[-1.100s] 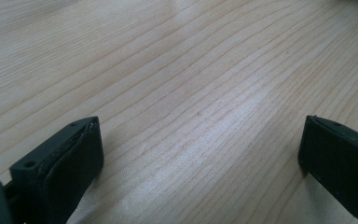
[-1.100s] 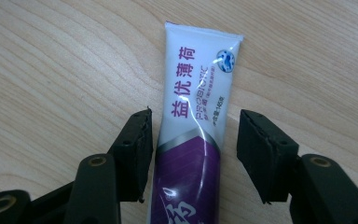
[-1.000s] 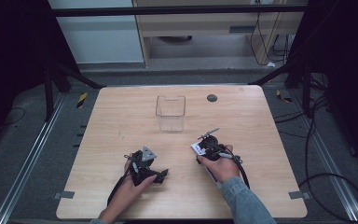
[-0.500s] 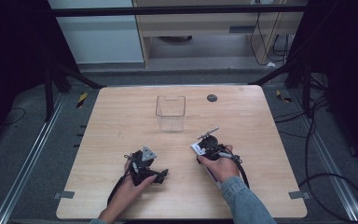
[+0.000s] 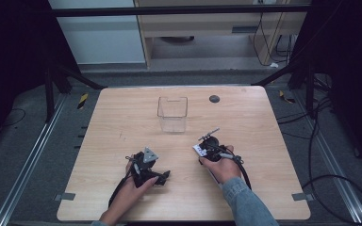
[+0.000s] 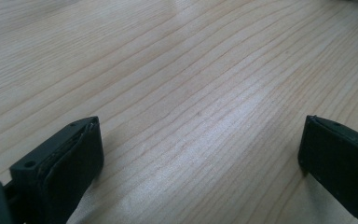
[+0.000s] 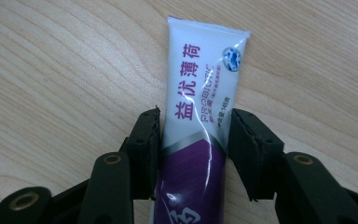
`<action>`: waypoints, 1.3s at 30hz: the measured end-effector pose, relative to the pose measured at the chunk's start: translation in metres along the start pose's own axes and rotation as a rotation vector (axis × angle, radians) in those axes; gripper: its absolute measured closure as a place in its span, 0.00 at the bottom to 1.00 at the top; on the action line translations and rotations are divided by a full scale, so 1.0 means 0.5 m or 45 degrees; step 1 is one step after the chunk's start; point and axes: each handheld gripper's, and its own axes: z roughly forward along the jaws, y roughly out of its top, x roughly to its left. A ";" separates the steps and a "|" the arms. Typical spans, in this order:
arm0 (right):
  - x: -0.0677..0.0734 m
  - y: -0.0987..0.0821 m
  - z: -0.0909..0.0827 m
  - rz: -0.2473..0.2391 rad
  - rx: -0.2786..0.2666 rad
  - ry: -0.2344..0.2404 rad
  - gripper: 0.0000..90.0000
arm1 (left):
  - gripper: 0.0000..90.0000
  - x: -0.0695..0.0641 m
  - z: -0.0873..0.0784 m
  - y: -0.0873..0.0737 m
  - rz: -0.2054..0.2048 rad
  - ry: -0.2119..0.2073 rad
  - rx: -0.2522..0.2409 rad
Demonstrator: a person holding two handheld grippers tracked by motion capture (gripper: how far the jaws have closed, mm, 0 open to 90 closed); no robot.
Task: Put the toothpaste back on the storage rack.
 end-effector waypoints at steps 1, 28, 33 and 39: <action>0.000 0.000 0.000 -0.001 0.002 -0.002 0.60 | 0.00 0.000 0.000 0.000 0.000 0.000 0.000; -0.004 0.008 -0.001 -0.050 0.047 0.004 0.69 | 0.00 0.000 0.000 0.000 0.000 0.000 0.000; -0.004 0.010 -0.002 -0.046 0.063 0.010 0.71 | 0.00 0.000 0.000 0.000 0.000 0.000 0.000; -0.006 0.012 -0.003 -0.038 0.073 0.017 0.75 | 0.00 0.000 0.000 0.000 0.000 0.000 0.000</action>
